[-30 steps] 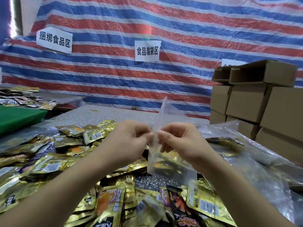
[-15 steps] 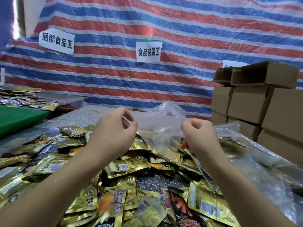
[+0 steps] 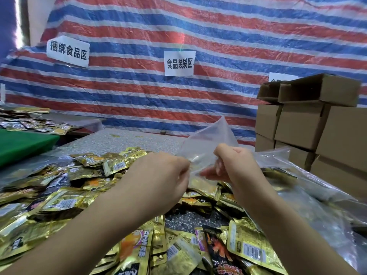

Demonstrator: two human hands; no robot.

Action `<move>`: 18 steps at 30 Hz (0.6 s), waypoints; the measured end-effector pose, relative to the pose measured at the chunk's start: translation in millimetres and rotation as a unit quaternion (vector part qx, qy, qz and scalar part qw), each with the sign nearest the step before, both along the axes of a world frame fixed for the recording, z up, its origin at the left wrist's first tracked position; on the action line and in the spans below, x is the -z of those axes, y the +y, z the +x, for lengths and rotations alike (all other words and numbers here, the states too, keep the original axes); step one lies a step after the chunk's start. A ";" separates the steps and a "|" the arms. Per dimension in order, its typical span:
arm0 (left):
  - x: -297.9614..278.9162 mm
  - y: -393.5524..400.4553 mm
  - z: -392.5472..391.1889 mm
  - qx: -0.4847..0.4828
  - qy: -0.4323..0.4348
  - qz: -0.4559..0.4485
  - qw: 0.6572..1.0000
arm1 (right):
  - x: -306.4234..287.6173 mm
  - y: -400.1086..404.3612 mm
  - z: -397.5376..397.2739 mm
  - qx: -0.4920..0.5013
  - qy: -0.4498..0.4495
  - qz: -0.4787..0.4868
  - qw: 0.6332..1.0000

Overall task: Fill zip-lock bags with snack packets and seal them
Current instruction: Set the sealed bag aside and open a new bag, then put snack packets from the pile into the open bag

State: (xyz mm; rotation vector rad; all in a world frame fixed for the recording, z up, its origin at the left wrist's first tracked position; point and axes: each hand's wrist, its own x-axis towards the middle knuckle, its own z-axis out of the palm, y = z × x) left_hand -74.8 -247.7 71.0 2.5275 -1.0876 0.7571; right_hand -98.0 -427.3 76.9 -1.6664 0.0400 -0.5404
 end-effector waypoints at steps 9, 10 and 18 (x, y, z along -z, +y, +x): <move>2.3 3.8 11.8 -0.007 -0.005 -0.087 0.996 | -0.4 -2.4 -0.9 -0.139 0.000 0.059 0.989; 1.0 5.7 14.4 -0.010 -0.016 -0.115 0.993 | 1.3 -3.4 -0.9 -0.168 -0.004 0.027 0.985; -4.7 16.3 19.8 -0.003 -0.060 -0.207 0.976 | 23.0 21.6 -7.5 -0.225 0.159 -0.501 0.820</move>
